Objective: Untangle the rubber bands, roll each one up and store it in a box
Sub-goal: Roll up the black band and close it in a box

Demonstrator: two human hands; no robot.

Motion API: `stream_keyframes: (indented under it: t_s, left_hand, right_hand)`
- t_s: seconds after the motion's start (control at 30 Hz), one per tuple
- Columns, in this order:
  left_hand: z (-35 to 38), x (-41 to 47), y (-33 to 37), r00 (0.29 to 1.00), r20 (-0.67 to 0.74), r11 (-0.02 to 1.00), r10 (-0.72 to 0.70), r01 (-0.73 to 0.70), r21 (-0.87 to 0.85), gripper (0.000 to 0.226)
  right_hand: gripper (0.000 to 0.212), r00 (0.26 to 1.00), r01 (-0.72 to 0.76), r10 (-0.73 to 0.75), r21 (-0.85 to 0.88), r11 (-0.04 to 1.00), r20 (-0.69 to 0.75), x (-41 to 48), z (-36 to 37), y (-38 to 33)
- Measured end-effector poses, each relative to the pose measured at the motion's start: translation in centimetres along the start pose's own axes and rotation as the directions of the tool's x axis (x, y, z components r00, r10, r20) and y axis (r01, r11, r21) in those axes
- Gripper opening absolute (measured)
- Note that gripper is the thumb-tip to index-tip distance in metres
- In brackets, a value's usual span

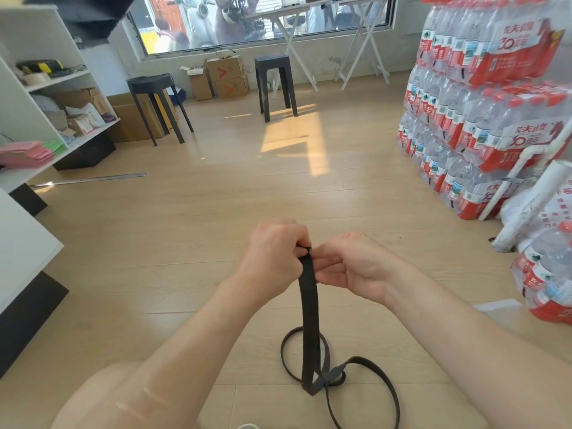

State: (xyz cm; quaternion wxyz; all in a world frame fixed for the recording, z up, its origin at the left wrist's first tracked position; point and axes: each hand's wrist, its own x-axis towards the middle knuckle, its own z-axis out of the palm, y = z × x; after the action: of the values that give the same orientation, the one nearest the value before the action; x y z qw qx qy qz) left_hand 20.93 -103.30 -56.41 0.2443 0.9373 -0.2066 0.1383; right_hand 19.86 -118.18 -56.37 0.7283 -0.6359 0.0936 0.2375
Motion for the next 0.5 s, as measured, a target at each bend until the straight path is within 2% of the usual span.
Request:
stream_keyframes:
  t_s: [0.07,0.17,0.33,0.5]
  left_hand:
    - [0.0,-0.1,-0.3,0.999,-0.031,1.0,0.01,-0.01,-0.002,0.017]
    - [-0.3,-0.1,-0.1,0.997,-0.04,0.992,-0.064,0.059,-0.111,0.016]
    - [-1.1,-0.3,0.1,0.962,0.086,0.907,-0.261,0.275,-0.318,0.03]
    - [-1.7,-0.3,-0.1,0.922,0.21,0.804,-0.325,0.386,-0.453,0.018]
  right_hand:
    - [0.02,1.0,-0.003,0.002,0.049,0.999,0.025,0.0,-0.1,0.0]
    - [0.03,0.999,0.038,-0.039,0.08,0.996,0.016,0.1,-0.1,0.2]
    - [0.024,0.997,0.079,-0.078,0.04,0.996,-0.023,0.2,-0.2,0.3]
    - [0.023,0.985,0.145,-0.152,-0.093,0.985,-0.081,0.5,-0.2,0.6]
